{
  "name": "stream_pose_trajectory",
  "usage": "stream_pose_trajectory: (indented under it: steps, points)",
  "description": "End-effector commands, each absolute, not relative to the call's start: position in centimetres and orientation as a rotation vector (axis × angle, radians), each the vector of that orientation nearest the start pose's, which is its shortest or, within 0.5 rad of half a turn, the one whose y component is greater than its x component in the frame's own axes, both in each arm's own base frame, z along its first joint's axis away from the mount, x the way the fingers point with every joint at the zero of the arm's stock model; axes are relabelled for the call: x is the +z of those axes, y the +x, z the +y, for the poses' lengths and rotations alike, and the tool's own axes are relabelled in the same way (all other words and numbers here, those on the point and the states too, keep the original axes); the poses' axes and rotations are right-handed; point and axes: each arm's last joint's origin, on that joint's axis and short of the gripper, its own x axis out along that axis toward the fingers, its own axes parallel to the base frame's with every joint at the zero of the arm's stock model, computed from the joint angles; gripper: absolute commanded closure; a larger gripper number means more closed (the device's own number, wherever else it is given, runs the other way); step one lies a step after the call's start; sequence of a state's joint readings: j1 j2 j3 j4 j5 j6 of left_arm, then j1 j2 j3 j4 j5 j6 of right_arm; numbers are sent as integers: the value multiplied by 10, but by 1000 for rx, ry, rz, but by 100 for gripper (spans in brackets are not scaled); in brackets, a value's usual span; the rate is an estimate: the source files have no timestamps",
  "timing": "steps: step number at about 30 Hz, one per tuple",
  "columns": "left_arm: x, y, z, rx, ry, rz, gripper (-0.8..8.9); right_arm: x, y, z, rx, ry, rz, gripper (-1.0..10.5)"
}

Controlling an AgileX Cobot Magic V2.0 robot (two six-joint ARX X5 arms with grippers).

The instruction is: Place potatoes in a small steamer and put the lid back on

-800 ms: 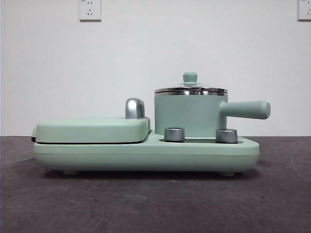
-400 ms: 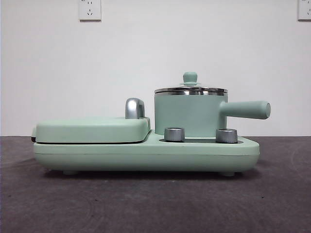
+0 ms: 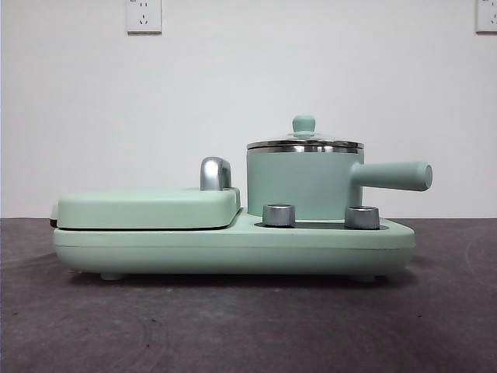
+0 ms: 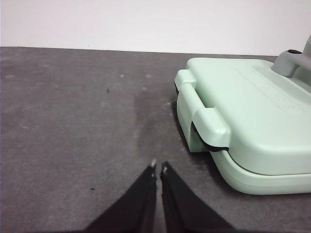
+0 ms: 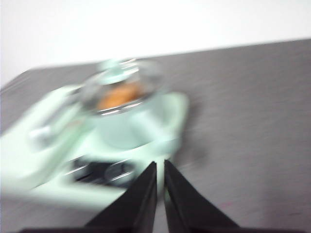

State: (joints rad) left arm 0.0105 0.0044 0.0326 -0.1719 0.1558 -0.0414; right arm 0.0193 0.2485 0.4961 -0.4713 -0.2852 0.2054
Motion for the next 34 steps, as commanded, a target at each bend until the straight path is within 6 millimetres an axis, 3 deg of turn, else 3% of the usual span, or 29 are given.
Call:
stream_pose_trajectory:
  steps: [1,5,11,17,23,34]
  points:
    - [150,95,-3,-141,-45,171,794,228,90,2,171,192,195,925]
    - [150,95,-3,-141,-45,171,794,184,94,-8,-19,151,212,925]
    - [150,95,-4,-142,-45,171,794,158,93,-11,-183,84,230,925]
    - [150,95,-3,-141,-45,171,794,153,93,-6,-85,-27,205,925]
    - [150,95,-4,-142,-45,171,794,151,96,-2,19,-30,169,925]
    - [150,95,-3,-141,-45,171,794,152,96,-2,14,-30,154,925]
